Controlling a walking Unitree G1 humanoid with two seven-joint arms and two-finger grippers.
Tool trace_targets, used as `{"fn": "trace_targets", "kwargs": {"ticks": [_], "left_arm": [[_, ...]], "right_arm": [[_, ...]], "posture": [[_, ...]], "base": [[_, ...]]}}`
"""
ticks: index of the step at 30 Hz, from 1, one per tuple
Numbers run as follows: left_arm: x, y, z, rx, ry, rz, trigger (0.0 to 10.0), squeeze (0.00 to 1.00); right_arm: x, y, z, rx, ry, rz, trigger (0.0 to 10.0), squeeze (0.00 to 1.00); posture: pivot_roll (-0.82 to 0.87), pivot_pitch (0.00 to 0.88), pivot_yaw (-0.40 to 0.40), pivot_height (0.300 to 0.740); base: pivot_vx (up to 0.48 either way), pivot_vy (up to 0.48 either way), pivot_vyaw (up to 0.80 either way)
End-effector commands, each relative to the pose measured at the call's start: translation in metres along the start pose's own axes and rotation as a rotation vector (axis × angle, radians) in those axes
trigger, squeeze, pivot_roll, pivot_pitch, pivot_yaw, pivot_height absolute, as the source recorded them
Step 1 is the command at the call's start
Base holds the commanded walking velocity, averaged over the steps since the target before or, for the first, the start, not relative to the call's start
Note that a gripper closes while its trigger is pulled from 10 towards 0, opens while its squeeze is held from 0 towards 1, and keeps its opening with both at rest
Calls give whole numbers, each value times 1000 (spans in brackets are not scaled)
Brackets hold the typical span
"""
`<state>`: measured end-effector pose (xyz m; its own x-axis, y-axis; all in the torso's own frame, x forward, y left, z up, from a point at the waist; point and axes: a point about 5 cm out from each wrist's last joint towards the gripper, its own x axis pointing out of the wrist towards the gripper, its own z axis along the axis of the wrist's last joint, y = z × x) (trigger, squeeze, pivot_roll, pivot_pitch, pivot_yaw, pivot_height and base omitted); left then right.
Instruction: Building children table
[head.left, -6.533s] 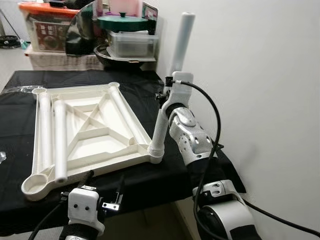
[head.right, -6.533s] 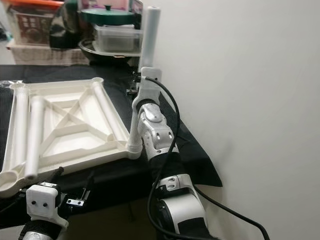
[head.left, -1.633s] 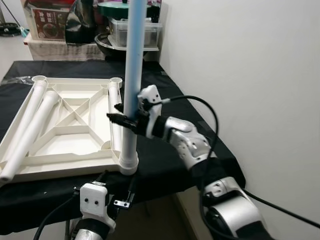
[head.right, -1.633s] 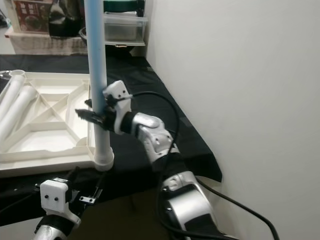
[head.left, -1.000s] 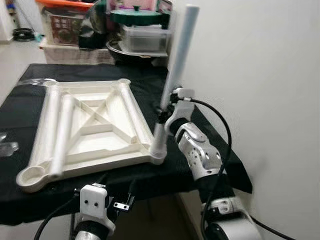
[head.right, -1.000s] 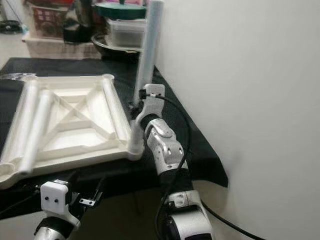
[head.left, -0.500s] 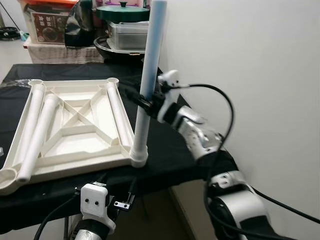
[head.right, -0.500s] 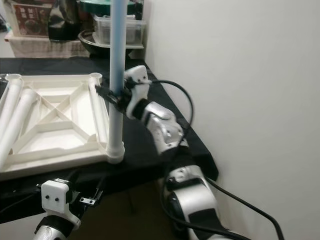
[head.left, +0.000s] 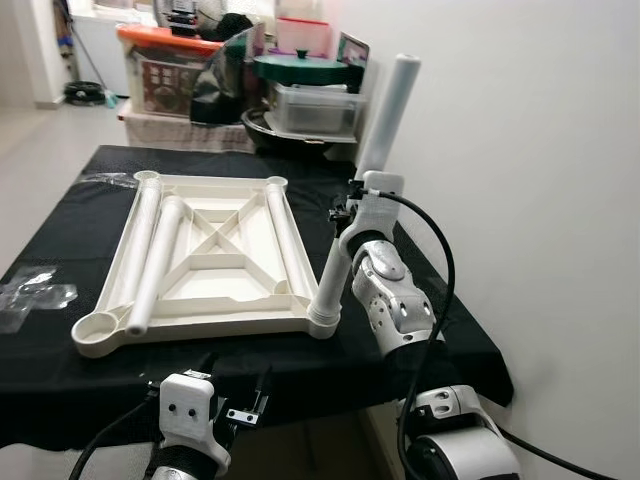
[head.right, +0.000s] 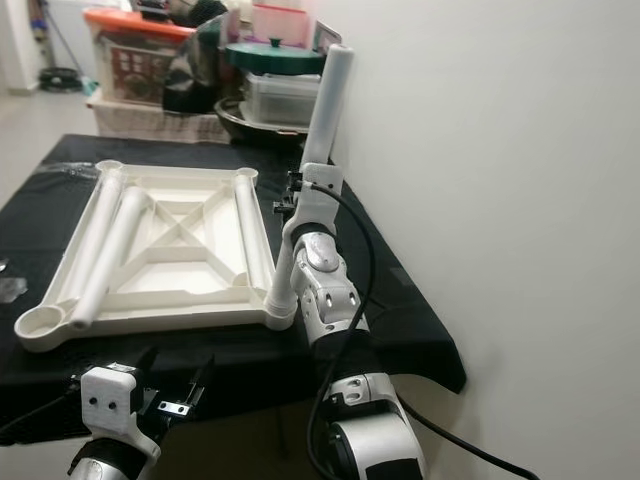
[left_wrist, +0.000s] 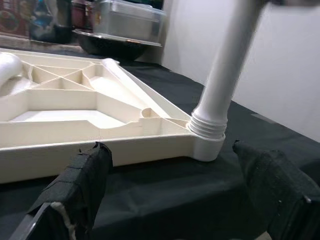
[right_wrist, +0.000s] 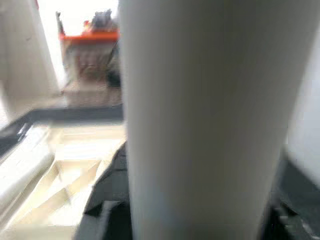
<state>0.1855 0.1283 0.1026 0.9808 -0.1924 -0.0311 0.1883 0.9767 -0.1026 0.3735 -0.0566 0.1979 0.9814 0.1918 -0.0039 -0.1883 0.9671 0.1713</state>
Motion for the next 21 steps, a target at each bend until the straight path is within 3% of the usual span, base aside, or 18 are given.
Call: {"fn": "trace_targets", "kwargs": {"ticks": [1, 2, 3, 4, 5, 6, 7, 8, 9, 10, 12, 14, 15, 16, 18, 19, 21], "left_arm": [[2, -2, -1, -18, 8, -16, 10000, 0], [2, -2, -1, -18, 8, -16, 10000, 0], [2, -3, -1, -21, 7, -15, 10000, 0], [2, -3, -1, -21, 7, -15, 10000, 0], [3, -3, -1, -24, 6, -14, 10000, 0], [3, -3, -1, -24, 6, -14, 10000, 0], [3, -3, -2, -26, 5, -12, 10000, 0], [3, -3, -2, -26, 5, -12, 10000, 0], [4, -3, -2, -31, 4, -10, 10000, 0], [4, -3, -2, -31, 4, -10, 10000, 0], [3, -4, -2, -33, 3, -14, 10000, 0], [3, -4, -2, -33, 2, -15, 10000, 0], [3, -4, -2, -34, 3, -16, 10000, 0], [2, -4, -2, -36, 5, -15, 10000, 0], [2, -4, -2, -36, 5, -15, 10000, 0], [1, -5, -3, -40, 10, -14, 10000, 0], [0, -5, -3, -40, 11, -14, 10000, 0]], "right_arm": [[-3, 8, -30, 55, 109, 93, 10000, 1000], [-3, 8, -30, 55, 109, 93, 10000, 1000], [2, 9, -18, 52, 75, 175, 10000, 894], [2, 9, -18, 52, 75, 175, 10000, 894], [7, 10, -3, 71, 47, 295, 10000, 0], [7, 10, -3, 71, 47, 295, 10000, 0], [9, 14, 12, 81, 24, 480, 10000, 0], [9, 14, 12, 81, 24, 480, 10000, 0], [3, 15, 29, 24, -17, 788, 10000, 0], [3, 15, 29, 24, -17, 788, 10000, 0], [-3, 13, 28, -38, 11, 941, 10000, 0], [-5, 13, 26, -46, 25, 981, 10000, 0], [-7, 14, 25, -33, 38, 1023, 5608, 0], [-8, 16, 22, -20, 46, 1051, 3490, 0], [-8, 16, 22, -20, 46, 1051, 3490, 0], [-10, 18, 15, -5, 55, 1071, 0, 0], [-4, 20, 8, 9, 63, 958, 0, 0]], "posture": [[145, 0, -140, 740], [145, 0, -140, 740], [148, 0, -145, 740], [148, 0, -145, 740], [149, 0, -146, 740], [149, 0, -146, 740], [154, 0, -152, 740], [154, 0, -152, 740], [158, 0, -153, 740], [158, 0, -153, 740], [170, 0, -159, 740], [170, 0, -159, 740], [171, 0, -158, 740], [171, 0, -158, 740], [171, 0, -158, 740], [177, 0, -160, 740], [178, 0, -157, 740]], "base": [[0, 0, 0], [0, 0, 0], [0, 0, 0], [0, 0, 0], [0, 0, 0], [0, 0, 0], [0, 0, 0], [0, 0, 0], [0, 0, 0], [0, 0, 0], [0, 0, 0], [0, 0, 0], [0, 0, 0], [0, 0, 0], [0, 0, 0], [0, 0, 0], [0, 0, 0]]}}
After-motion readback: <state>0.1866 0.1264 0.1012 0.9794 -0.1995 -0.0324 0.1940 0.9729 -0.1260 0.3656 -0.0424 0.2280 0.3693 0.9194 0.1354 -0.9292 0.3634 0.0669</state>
